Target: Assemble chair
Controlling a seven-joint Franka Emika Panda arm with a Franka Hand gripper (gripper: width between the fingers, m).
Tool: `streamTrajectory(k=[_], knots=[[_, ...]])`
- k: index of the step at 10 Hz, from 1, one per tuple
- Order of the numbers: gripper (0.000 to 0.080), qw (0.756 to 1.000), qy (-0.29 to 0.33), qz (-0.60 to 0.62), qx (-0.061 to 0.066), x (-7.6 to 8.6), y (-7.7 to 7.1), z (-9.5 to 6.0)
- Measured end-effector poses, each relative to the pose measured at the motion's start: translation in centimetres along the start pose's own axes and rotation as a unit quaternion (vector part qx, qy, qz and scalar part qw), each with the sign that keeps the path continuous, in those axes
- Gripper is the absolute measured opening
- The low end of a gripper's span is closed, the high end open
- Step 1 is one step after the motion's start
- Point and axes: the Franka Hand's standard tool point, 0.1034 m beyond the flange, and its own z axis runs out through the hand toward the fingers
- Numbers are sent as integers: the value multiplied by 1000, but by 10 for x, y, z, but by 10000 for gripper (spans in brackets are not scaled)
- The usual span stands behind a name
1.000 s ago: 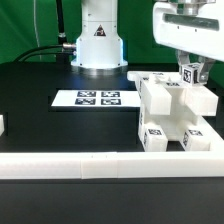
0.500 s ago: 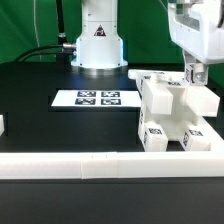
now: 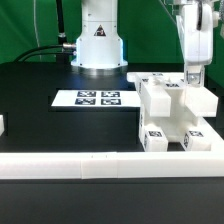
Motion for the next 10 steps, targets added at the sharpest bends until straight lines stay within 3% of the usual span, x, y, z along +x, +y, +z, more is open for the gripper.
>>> streamTrajectory(k=[1, 2, 3, 4, 7, 10], knots=[[448, 1000, 0, -15, 0, 0, 0, 0], [573, 1000, 0, -19, 0, -1, -1, 0], [573, 998, 0, -59, 0, 0, 0, 0], [634, 995, 0, -96, 0, 0, 0, 0], [648, 976, 1, -216, -1, 0, 0, 1], [648, 917, 3, -398, -15, -2, 0, -1]])
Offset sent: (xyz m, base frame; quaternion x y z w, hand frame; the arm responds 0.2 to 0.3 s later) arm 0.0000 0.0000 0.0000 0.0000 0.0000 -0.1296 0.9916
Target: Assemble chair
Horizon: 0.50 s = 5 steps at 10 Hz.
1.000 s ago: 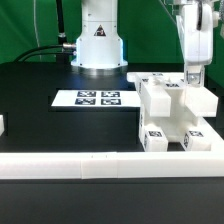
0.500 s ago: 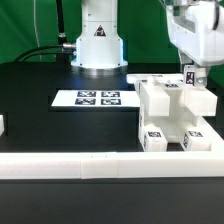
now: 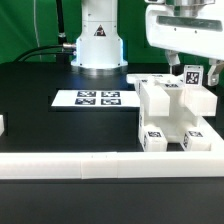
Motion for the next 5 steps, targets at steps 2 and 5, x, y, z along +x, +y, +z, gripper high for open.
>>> streamTrajectory(k=[2, 5], knots=[[648, 995, 0, -99, -15, -2, -2, 0], [648, 978, -4, -208, -18, 1, -1, 0]])
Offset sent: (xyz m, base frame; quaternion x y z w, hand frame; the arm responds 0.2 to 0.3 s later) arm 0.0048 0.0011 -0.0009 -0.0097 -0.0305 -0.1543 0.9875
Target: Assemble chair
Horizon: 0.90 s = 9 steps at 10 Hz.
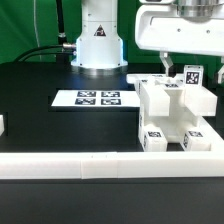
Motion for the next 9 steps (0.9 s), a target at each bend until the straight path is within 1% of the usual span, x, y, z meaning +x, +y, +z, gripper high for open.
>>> streamTrajectory(k=[3, 4, 5, 6, 7, 8, 9], knots=[[648, 996, 0, -84, -1, 0, 0, 0], [648, 996, 0, -85, 0, 0, 0, 0], [536, 996, 0, -85, -1, 0, 0, 0], [402, 996, 0, -85, -1, 0, 0, 0], [402, 996, 0, -84, -1, 0, 0, 0], [265, 997, 0, -82, 0, 0, 0, 0], [265, 998, 0, -70, 0, 0, 0, 0]])
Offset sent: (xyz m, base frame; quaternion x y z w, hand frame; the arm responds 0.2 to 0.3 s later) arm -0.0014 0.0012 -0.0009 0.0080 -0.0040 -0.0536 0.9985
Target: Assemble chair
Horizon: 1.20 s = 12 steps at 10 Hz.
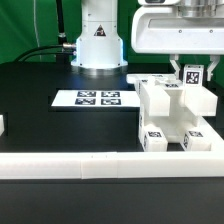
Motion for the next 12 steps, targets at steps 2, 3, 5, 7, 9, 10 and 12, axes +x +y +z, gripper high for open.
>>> streamTrajectory(k=[2, 3, 5, 7, 9, 10, 12], knots=[[265, 996, -1, 88, -1, -4, -4, -1], [265, 990, -3, 143, -1, -6, -4, -1], [265, 970, -3, 241, 0, -8, -5, 0], [266, 951, 4, 310, 5, -7, -7, 0], [268, 932, 3, 362, 6, -7, -7, 0], [268, 917, 3, 398, 7, -7, -7, 0], [268, 890, 3, 456, 8, -5, -7, 0]])
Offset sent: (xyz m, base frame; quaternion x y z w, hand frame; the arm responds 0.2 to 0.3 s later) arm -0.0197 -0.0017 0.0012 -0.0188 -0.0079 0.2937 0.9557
